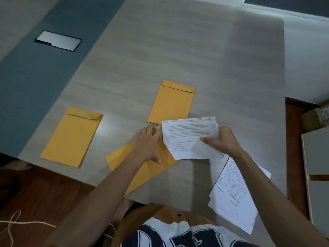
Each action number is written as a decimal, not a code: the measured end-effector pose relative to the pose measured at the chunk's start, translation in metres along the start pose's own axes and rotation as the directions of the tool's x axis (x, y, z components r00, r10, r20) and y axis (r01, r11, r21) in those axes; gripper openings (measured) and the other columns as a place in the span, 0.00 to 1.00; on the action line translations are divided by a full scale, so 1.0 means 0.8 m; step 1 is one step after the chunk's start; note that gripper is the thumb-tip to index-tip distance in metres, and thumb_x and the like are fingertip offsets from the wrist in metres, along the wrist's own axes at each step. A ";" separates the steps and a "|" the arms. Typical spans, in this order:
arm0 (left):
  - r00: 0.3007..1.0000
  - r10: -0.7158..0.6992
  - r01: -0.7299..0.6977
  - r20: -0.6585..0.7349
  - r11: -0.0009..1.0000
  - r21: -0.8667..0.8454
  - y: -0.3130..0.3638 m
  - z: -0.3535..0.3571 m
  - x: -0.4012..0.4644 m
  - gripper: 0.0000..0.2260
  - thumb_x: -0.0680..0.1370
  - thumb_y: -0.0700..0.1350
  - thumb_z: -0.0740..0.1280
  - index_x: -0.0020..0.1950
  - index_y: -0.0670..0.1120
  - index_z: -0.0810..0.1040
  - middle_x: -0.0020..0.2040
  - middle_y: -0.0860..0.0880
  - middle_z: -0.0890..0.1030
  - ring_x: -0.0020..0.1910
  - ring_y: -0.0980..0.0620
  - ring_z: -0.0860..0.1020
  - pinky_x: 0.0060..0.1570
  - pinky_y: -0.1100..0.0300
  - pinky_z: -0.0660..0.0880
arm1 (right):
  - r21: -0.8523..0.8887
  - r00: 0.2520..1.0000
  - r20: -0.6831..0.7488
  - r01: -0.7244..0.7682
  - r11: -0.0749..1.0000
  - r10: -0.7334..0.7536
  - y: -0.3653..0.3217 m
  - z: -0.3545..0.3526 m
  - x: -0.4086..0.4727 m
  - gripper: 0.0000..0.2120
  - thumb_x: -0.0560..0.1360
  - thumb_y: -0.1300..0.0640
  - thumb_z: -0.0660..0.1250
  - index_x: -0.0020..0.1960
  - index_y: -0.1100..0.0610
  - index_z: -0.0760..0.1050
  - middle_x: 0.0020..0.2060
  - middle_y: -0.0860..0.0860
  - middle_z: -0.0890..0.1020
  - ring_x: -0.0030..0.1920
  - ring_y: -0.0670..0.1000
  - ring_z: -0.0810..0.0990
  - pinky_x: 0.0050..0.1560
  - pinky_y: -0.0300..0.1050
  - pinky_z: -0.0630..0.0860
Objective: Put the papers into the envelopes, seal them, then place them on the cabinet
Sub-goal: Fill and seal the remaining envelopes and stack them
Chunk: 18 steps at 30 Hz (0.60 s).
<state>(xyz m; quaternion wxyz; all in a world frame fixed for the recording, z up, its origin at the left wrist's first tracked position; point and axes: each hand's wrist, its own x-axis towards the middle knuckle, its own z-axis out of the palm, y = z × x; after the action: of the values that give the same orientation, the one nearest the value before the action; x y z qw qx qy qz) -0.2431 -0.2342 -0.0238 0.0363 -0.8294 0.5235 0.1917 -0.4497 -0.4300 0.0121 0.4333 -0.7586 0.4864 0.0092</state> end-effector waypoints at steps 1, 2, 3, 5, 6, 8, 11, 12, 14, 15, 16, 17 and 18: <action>1.000 0.014 -0.014 0.000 1.000 -0.001 -0.001 0.000 0.000 0.47 0.54 0.63 0.81 0.67 0.51 0.64 0.66 0.47 0.64 0.63 0.47 0.66 0.62 0.55 0.69 | 0.002 1.000 0.031 0.005 1.000 -0.005 0.000 0.001 0.002 0.15 0.68 0.53 0.77 0.51 0.59 0.84 0.47 0.51 0.85 0.45 0.51 0.84 0.49 0.50 0.82; 1.000 0.025 -0.025 0.002 1.000 -0.001 -0.002 -0.001 0.000 0.47 0.54 0.63 0.81 0.67 0.52 0.63 0.67 0.47 0.63 0.64 0.47 0.66 0.62 0.55 0.69 | 0.018 0.998 0.066 0.005 1.000 -0.006 0.000 0.001 0.004 0.15 0.68 0.54 0.77 0.52 0.59 0.84 0.47 0.50 0.85 0.46 0.51 0.84 0.50 0.50 0.81; 0.999 0.036 -0.036 0.005 0.999 0.002 -0.003 -0.001 0.001 0.47 0.54 0.63 0.81 0.66 0.52 0.63 0.67 0.47 0.63 0.64 0.47 0.66 0.62 0.55 0.69 | 0.043 0.994 0.105 0.004 0.999 -0.008 0.000 0.002 0.007 0.14 0.68 0.54 0.77 0.52 0.58 0.84 0.48 0.50 0.85 0.46 0.50 0.84 0.51 0.50 0.81; 0.998 0.057 -0.057 0.016 0.998 0.006 -0.004 -0.001 0.002 0.46 0.55 0.62 0.81 0.66 0.52 0.63 0.69 0.47 0.62 0.65 0.47 0.66 0.62 0.55 0.69 | 0.090 0.986 0.168 -0.006 0.996 -0.009 -0.001 0.002 0.011 0.13 0.68 0.56 0.78 0.51 0.57 0.84 0.48 0.49 0.86 0.46 0.48 0.85 0.51 0.48 0.81; 0.997 0.070 -0.070 0.022 0.998 0.008 -0.005 -0.001 0.003 0.46 0.55 0.61 0.82 0.66 0.52 0.63 0.69 0.46 0.62 0.66 0.46 0.65 0.63 0.55 0.69 | 0.112 0.982 0.191 -0.018 0.994 -0.003 -0.002 0.002 0.013 0.12 0.68 0.57 0.78 0.51 0.56 0.84 0.48 0.48 0.86 0.45 0.48 0.85 0.50 0.47 0.81; 0.994 0.099 -0.100 0.034 0.995 0.012 -0.004 -0.002 0.006 0.47 0.55 0.61 0.82 0.66 0.52 0.63 0.70 0.46 0.62 0.67 0.46 0.65 0.64 0.54 0.68 | 0.147 0.973 0.229 -0.035 0.989 0.000 -0.004 0.005 0.018 0.13 0.67 0.59 0.78 0.51 0.57 0.84 0.48 0.49 0.86 0.46 0.49 0.85 0.52 0.47 0.81; 0.988 0.144 -0.145 0.055 0.989 0.017 -0.003 -0.004 0.009 0.47 0.55 0.59 0.82 0.66 0.52 0.62 0.70 0.46 0.61 0.68 0.46 0.64 0.65 0.54 0.69 | 0.159 0.962 0.274 -0.051 0.986 0.005 -0.009 0.016 0.022 0.14 0.67 0.60 0.78 0.53 0.58 0.83 0.49 0.50 0.86 0.48 0.50 0.85 0.53 0.48 0.80; 0.986 0.157 -0.157 0.059 0.988 0.005 -0.004 -0.004 0.010 0.46 0.54 0.59 0.82 0.66 0.53 0.63 0.71 0.47 0.61 0.68 0.46 0.64 0.65 0.53 0.69 | 0.170 0.961 0.278 -0.062 0.983 0.012 -0.009 0.020 0.024 0.14 0.67 0.60 0.78 0.53 0.57 0.83 0.50 0.50 0.86 0.48 0.50 0.84 0.52 0.48 0.80; 0.985 0.165 -0.161 0.059 0.985 -0.055 -0.009 -0.003 0.007 0.49 0.55 0.59 0.83 0.69 0.54 0.61 0.74 0.47 0.59 0.72 0.46 0.61 0.68 0.52 0.67 | 0.203 0.961 0.275 -0.078 0.976 0.020 -0.011 0.027 0.024 0.14 0.68 0.61 0.77 0.53 0.57 0.83 0.50 0.50 0.85 0.48 0.50 0.84 0.51 0.46 0.80; 0.986 0.155 -0.150 0.060 0.986 -0.076 -0.012 -0.001 0.004 0.53 0.55 0.60 0.82 0.73 0.55 0.58 0.75 0.46 0.57 0.75 0.45 0.57 0.71 0.50 0.64 | 0.226 0.966 0.259 -0.088 0.970 0.028 -0.010 0.030 0.023 0.14 0.68 0.61 0.77 0.53 0.57 0.83 0.50 0.50 0.85 0.48 0.50 0.84 0.50 0.46 0.79; 0.988 0.138 -0.133 0.065 0.988 -0.077 -0.014 0.001 0.000 0.57 0.55 0.62 0.81 0.76 0.56 0.51 0.77 0.44 0.54 0.76 0.43 0.53 0.74 0.47 0.59 | 0.252 0.972 0.232 -0.099 0.963 0.039 -0.009 0.034 0.022 0.13 0.68 0.61 0.77 0.52 0.57 0.83 0.50 0.51 0.85 0.48 0.50 0.84 0.49 0.45 0.79; 0.991 0.116 -0.111 0.073 0.992 -0.065 -0.014 0.005 -0.005 0.62 0.55 0.65 0.80 0.78 0.57 0.43 0.78 0.43 0.52 0.78 0.41 0.49 0.75 0.43 0.55 | 0.258 0.979 0.195 -0.103 0.961 0.053 -0.007 0.037 0.020 0.12 0.68 0.60 0.77 0.51 0.57 0.83 0.49 0.50 0.86 0.47 0.50 0.84 0.49 0.46 0.79; 0.992 0.096 -0.093 0.081 0.994 -0.049 -0.013 0.009 -0.011 0.66 0.54 0.67 0.78 0.77 0.58 0.36 0.78 0.42 0.49 0.78 0.40 0.45 0.75 0.39 0.51 | 0.254 0.984 0.166 -0.103 0.962 0.062 -0.005 0.039 0.017 0.12 0.68 0.58 0.77 0.51 0.56 0.83 0.48 0.49 0.86 0.47 0.50 0.84 0.49 0.46 0.80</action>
<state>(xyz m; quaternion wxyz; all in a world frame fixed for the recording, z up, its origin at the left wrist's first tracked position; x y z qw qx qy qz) -0.2392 -0.2202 -0.0292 0.0301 -0.7955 0.5558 0.2394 -0.4267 -0.4183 -0.0106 0.5658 -0.6708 0.4789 0.0227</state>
